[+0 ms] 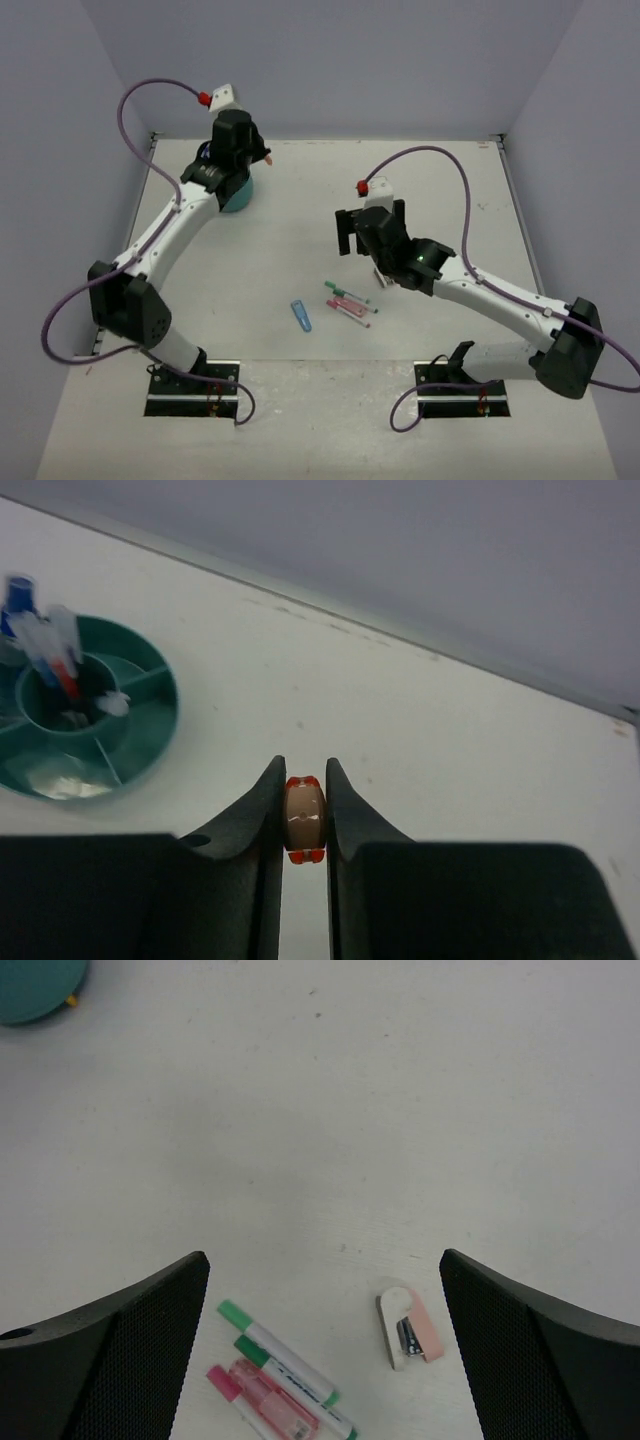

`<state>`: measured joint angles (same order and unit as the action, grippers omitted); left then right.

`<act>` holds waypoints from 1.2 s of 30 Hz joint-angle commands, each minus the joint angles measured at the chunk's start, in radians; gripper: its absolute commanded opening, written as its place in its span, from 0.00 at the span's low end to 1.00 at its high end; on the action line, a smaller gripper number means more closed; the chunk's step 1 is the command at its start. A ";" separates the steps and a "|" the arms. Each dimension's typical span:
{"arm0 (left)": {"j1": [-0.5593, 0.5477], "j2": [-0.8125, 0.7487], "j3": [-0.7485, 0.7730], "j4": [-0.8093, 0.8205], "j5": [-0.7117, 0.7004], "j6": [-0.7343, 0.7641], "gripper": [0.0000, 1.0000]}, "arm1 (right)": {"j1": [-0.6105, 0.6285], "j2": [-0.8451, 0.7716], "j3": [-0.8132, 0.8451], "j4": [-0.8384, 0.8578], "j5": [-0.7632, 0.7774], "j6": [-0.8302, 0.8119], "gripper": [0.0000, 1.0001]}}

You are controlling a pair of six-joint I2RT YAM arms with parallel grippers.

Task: Sort the stationery into containers
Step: Place the stationery in the storage box.

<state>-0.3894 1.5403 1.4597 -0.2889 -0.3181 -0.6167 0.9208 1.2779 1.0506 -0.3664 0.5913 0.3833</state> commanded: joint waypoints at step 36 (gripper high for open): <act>0.190 0.609 0.412 0.043 -0.366 0.187 0.41 | -0.031 0.001 -0.054 0.101 -0.104 -0.004 0.99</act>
<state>-0.2012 2.2087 1.9035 -0.2552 -0.7020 -0.4269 0.8898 1.2487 0.9501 -0.2987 0.5018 0.3843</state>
